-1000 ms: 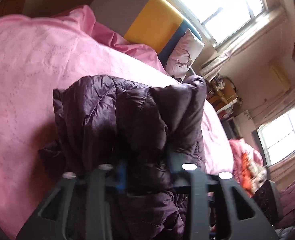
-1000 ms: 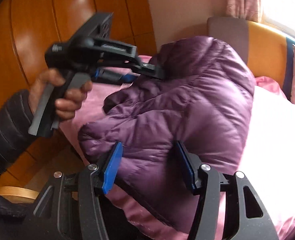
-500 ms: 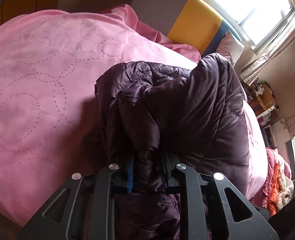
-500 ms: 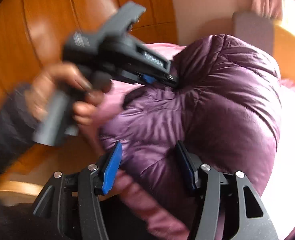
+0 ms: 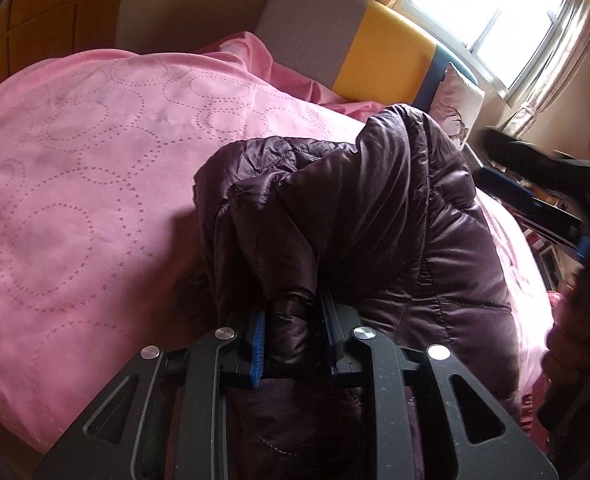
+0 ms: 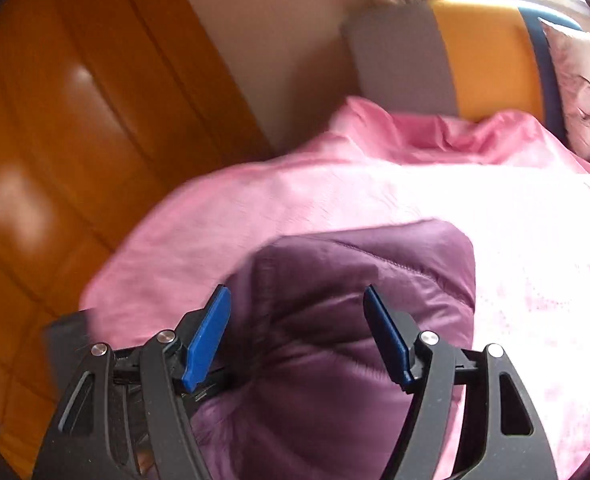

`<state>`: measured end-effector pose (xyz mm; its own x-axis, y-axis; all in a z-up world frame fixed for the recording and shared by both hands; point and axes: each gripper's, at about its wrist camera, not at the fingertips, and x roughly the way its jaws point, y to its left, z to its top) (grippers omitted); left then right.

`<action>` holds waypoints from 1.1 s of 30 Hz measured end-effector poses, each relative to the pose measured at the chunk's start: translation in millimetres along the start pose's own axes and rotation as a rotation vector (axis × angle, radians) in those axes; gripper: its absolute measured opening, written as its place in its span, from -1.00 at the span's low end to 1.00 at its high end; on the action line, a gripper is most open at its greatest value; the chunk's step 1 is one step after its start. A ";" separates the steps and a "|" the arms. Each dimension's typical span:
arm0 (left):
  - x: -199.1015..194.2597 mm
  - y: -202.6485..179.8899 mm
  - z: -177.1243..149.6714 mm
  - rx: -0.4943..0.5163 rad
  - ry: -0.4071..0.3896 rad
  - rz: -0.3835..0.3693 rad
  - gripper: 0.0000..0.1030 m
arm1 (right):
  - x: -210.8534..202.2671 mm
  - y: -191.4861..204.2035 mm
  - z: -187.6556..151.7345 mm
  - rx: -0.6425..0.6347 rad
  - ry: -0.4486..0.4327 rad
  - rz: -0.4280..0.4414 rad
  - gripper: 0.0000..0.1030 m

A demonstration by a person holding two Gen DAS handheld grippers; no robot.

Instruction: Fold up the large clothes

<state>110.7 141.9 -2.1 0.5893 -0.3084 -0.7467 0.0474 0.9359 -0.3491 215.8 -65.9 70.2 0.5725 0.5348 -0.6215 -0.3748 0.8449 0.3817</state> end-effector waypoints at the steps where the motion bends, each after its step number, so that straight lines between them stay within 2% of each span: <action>1: 0.3 0.0 -1.6 0.009 -0.006 0.006 -0.52 | 18.7 2.2 -0.9 0.009 0.024 -0.017 0.34; 4: 3.0 4.6 -8.4 0.025 -0.020 0.037 -0.52 | 51.2 5.2 -11.7 0.022 0.071 -0.065 0.39; 8: 5.9 16.1 -16.4 0.018 -0.042 0.080 -0.48 | 79.6 19.8 -40.3 -0.087 0.060 -0.152 0.53; 10: 7.1 18.3 -20.6 0.013 -0.049 0.100 -0.46 | 89.0 23.2 -51.2 -0.105 0.065 -0.160 0.62; 13: 4.1 19.7 -23.6 -0.008 -0.064 0.116 -0.30 | 88.0 15.5 -49.6 -0.089 0.073 -0.092 0.72; 15: 0.6 15.9 -25.6 0.005 -0.081 0.147 -0.17 | 71.8 8.2 -47.4 -0.049 0.063 -0.016 0.78; 16: -1.0 12.5 -27.2 0.024 -0.090 0.173 -0.15 | 60.4 6.2 -45.6 -0.028 0.049 0.018 0.88; 19: -4.8 12.9 -30.2 0.038 -0.108 0.216 0.03 | 21.8 -19.0 -47.8 0.035 -0.017 0.071 0.96; 21: -4.3 21.5 -30.6 0.016 -0.107 0.206 0.13 | 6.6 -42.4 -55.4 0.071 -0.017 0.061 0.96; 23: -3.9 28.1 -30.9 0.003 -0.106 0.189 0.15 | 0.6 -67.1 -68.2 0.116 0.011 0.074 0.96; 26: -2.1 34.6 -33.3 -0.009 -0.106 0.148 0.22 | 12.9 -99.6 -95.6 0.240 0.110 0.203 0.96; 28: 0.6 44.3 -34.3 -0.050 -0.101 0.093 0.22 | 27.1 -109.7 -109.9 0.317 0.147 0.322 0.96; 31: 5.2 60.5 -39.1 -0.133 -0.091 -0.014 0.22 | 45.4 -106.8 -113.3 0.324 0.172 0.398 0.95; 32: 6.9 65.6 -42.0 -0.157 -0.092 -0.052 0.22 | 48.4 -102.3 -111.2 0.300 0.184 0.400 0.89; 33: 8.2 68.7 -43.6 -0.171 -0.093 -0.081 0.22 | 48.1 -98.7 -108.8 0.273 0.185 0.402 0.71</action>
<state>83.7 196.3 -56.9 0.6617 -0.3570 -0.6593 -0.0350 0.8637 -0.5028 201.0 -125.2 -71.8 0.2745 0.8274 -0.4900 -0.3208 0.5591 0.7645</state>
